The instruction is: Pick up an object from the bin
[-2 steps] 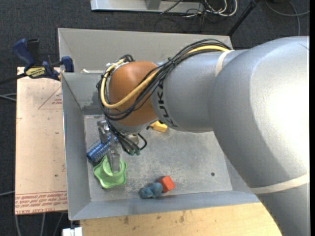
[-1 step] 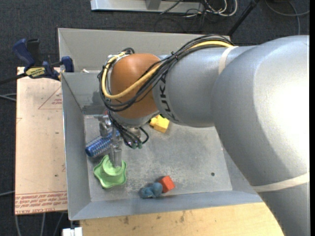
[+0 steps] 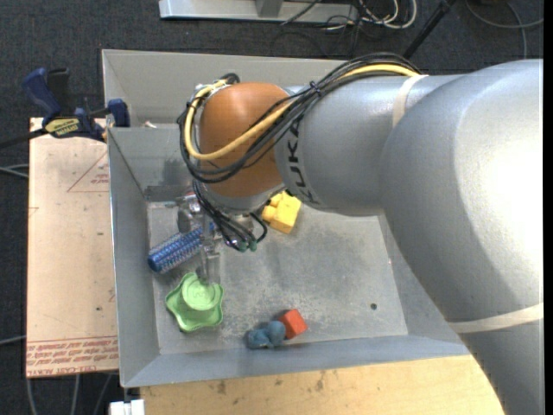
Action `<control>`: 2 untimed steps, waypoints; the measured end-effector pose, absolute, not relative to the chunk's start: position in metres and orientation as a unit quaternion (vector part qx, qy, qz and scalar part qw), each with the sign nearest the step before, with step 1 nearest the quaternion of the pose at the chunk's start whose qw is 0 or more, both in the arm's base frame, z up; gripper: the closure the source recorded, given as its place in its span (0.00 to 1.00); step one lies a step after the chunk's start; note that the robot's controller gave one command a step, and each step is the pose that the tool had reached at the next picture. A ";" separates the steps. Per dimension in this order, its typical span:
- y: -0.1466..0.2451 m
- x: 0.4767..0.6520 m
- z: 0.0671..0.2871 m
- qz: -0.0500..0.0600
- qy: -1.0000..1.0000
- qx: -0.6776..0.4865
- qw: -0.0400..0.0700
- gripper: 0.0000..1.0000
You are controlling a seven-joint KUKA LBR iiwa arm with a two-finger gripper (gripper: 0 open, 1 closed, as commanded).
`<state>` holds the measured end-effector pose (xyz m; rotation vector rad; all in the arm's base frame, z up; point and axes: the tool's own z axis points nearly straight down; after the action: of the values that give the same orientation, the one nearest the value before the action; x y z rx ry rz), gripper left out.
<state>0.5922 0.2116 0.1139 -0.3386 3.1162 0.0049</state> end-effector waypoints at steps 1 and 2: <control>0.217 0.610 0.069 0.001 0.978 -0.210 0.001 0.00; 0.218 0.610 0.069 0.001 0.978 -0.209 0.002 0.00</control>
Offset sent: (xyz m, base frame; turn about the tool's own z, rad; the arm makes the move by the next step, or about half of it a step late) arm 0.0174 0.0047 -0.0439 -0.2082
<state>0.6103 0.2177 0.0694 -0.6549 3.0693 0.0037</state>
